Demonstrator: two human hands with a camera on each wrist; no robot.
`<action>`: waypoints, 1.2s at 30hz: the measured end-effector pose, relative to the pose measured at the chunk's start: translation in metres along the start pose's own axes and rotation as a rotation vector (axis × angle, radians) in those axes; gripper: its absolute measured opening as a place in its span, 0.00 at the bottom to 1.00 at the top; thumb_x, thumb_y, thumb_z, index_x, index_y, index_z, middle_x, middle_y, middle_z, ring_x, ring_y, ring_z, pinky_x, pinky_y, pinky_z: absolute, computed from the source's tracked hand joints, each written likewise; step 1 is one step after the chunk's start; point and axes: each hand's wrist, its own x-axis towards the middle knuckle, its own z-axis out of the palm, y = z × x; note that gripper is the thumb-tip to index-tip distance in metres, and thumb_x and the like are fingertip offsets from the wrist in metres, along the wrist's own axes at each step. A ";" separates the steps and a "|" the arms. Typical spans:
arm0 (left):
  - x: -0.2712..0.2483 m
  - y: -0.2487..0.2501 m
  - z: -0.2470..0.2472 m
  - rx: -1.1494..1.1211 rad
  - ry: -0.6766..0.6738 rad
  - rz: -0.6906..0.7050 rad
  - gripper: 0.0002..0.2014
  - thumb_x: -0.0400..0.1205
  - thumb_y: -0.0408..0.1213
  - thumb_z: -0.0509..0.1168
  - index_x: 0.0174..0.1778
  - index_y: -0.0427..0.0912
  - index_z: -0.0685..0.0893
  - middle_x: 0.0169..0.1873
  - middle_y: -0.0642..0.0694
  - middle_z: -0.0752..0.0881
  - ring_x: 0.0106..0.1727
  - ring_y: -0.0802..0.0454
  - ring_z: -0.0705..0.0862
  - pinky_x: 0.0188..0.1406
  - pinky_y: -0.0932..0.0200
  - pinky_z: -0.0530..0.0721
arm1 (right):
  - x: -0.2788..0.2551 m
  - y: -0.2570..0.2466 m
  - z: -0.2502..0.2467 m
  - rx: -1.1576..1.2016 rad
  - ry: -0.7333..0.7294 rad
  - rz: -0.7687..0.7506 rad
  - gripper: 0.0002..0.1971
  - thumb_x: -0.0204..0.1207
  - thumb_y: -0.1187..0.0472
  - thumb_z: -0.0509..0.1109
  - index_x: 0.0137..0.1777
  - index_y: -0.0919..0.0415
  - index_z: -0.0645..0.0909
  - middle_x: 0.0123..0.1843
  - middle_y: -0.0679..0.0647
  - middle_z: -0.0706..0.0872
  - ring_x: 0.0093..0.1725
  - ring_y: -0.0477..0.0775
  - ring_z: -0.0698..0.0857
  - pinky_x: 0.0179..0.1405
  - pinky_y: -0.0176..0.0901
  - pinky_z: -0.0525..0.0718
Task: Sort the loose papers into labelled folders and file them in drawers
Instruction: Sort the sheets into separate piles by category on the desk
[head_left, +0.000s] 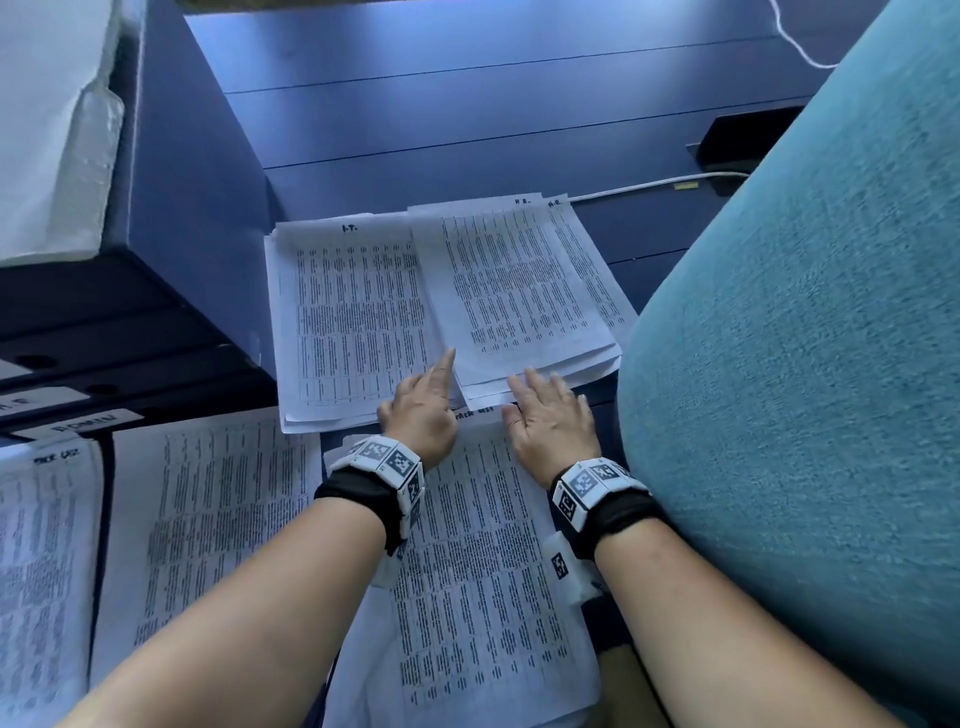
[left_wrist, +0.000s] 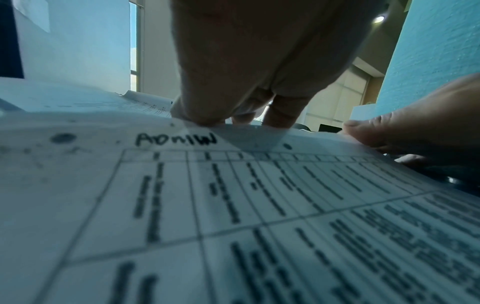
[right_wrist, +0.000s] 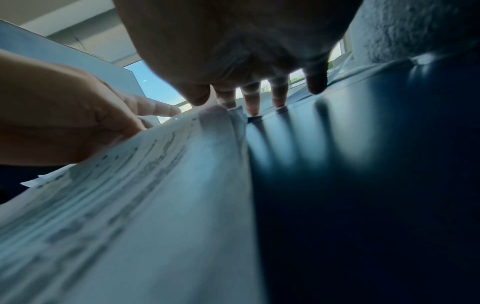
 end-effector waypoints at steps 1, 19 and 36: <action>-0.001 -0.002 -0.001 -0.002 -0.019 -0.010 0.41 0.82 0.27 0.51 0.84 0.64 0.40 0.83 0.51 0.60 0.81 0.49 0.58 0.77 0.42 0.56 | 0.002 0.000 0.000 -0.015 -0.039 0.010 0.28 0.85 0.40 0.41 0.84 0.42 0.50 0.86 0.43 0.46 0.85 0.50 0.43 0.83 0.61 0.42; -0.038 -0.048 -0.007 -0.043 0.336 0.057 0.21 0.84 0.42 0.64 0.74 0.55 0.74 0.66 0.52 0.77 0.69 0.48 0.71 0.72 0.47 0.71 | -0.036 -0.005 0.004 0.218 0.414 -0.113 0.14 0.76 0.66 0.65 0.61 0.63 0.82 0.57 0.59 0.80 0.56 0.61 0.78 0.58 0.62 0.80; -0.126 -0.111 0.018 -0.218 0.219 -0.221 0.29 0.75 0.40 0.77 0.70 0.46 0.75 0.65 0.42 0.76 0.59 0.47 0.80 0.65 0.53 0.79 | -0.090 -0.005 0.035 0.295 0.119 0.277 0.24 0.76 0.53 0.71 0.71 0.54 0.71 0.65 0.57 0.73 0.63 0.61 0.77 0.64 0.54 0.78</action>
